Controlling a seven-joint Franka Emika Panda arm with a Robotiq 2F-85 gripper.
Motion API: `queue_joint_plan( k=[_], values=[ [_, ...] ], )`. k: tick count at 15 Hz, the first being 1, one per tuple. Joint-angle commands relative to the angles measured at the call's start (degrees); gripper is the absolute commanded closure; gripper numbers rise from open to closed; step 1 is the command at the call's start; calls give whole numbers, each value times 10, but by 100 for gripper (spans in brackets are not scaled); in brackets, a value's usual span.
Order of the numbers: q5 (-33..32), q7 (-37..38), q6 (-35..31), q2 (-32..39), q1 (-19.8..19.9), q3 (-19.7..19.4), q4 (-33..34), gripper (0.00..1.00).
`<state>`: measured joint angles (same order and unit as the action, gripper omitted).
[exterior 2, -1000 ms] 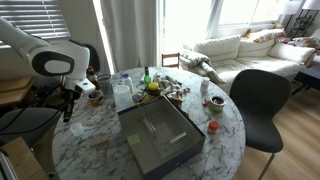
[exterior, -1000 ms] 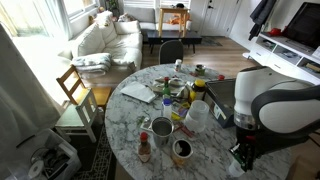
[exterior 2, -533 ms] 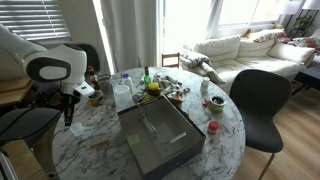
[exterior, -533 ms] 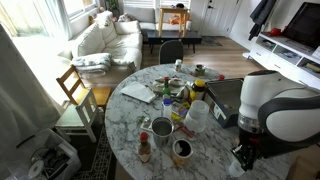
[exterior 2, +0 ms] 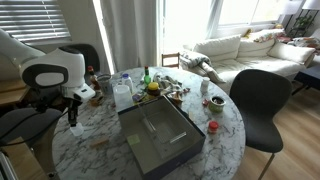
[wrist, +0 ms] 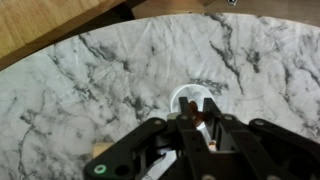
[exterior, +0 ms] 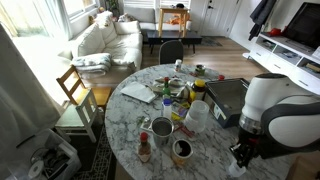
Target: Put the brown item in the scoop, then drop it into the tin
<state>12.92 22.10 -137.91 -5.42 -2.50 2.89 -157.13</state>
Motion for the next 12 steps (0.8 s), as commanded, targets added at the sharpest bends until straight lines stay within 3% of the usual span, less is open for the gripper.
queue_joint_plan(
  k=[1, 9, 10, 12],
  values=[
    [32, -40, -12, 2, 0, -5, -6, 95],
    [32, -43, -7, 17, 6, -6, -2, 95],
    [29, -38, -7, 18, 7, -6, -2, 56],
    [30, -39, -7, 17, 7, -7, -2, 48]
  ],
)
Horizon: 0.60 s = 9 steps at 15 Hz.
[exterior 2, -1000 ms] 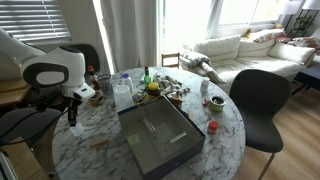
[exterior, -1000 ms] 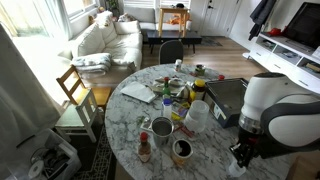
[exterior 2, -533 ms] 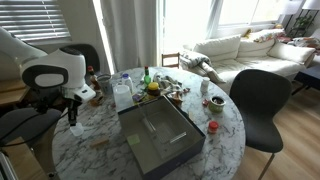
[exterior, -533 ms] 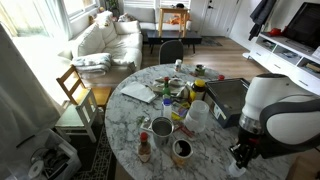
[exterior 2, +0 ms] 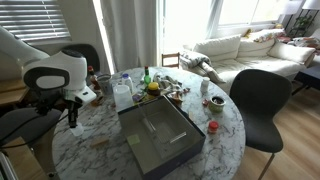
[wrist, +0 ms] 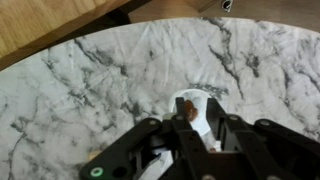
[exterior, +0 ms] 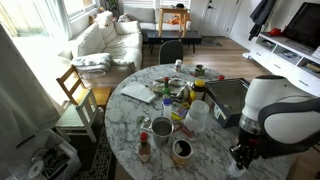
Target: Put the brown item in the scoop, then drop it into the tin
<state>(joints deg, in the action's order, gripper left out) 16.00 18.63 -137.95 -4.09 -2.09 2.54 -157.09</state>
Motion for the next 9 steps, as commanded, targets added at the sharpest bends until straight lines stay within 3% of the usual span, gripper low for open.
queue_joint_plan(
  k=[1, 6, 9],
  values=[
    [1, -5, -7, 0, 3, -3, -3, 42],
    [-6, 43, -21, -18, 15, -9, -9, 4],
    [-12, 105, -47, -13, 28, -13, -9, 0]
  ],
)
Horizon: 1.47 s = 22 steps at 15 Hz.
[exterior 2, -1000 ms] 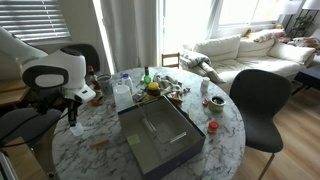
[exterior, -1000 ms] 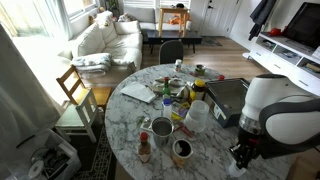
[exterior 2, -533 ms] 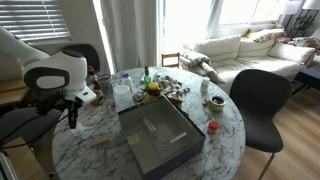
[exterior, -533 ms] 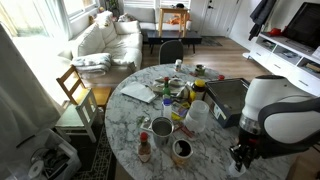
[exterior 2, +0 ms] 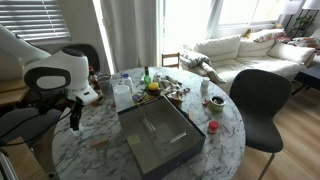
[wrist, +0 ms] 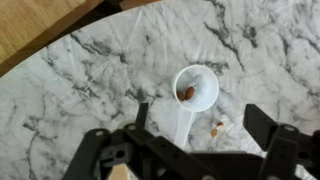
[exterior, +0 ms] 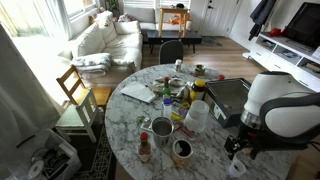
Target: Put the brown item in the scoop, then drop it into the tin
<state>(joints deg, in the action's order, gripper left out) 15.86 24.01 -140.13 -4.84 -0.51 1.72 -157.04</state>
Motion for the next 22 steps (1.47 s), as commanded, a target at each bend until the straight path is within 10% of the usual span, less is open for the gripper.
queue_joint_plan(
  k=[1, 11, 18, 22],
  values=[
    [-12, 61, -33, -1, 15, -7, -9, 0],
    [-3, 72, -98, 54, 20, -16, -3, 13],
    [5, 59, -97, 78, 18, -19, -3, 54],
    [10, 55, -97, 82, 17, -19, -4, 50]
  ],
)
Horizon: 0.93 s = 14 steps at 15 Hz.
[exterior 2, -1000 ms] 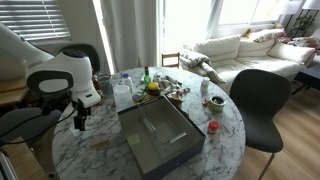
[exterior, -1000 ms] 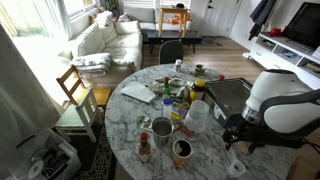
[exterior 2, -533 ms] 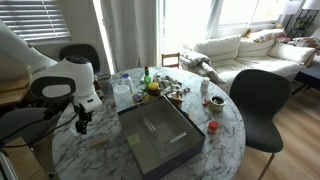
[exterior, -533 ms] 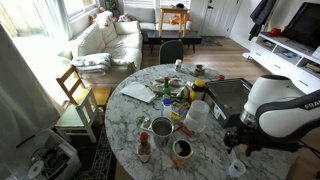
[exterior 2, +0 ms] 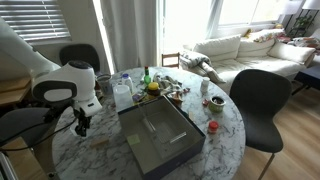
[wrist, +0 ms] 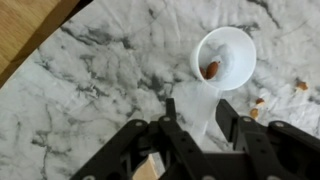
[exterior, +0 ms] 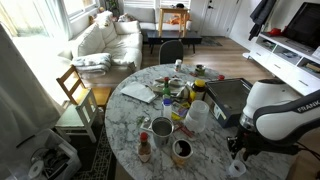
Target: Put the brown item in the scoop, then drop it into the tin
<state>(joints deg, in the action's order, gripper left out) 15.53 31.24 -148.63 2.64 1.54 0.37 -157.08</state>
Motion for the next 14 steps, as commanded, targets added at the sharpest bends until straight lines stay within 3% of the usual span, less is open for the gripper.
queue_joint_plan(
  k=[1, 3, 5, 9, 14],
  values=[
    [14, -17, -12, 7, -4, -5, -3, 50],
    [14, -17, -11, 7, -4, -5, -3, 50],
    [31, -19, -12, 5, -4, -4, -2, 58],
    [59, -28, -10, 9, -6, -2, 4, 87],
    [69, -30, -10, 13, -6, -2, 5, 88]
  ],
)
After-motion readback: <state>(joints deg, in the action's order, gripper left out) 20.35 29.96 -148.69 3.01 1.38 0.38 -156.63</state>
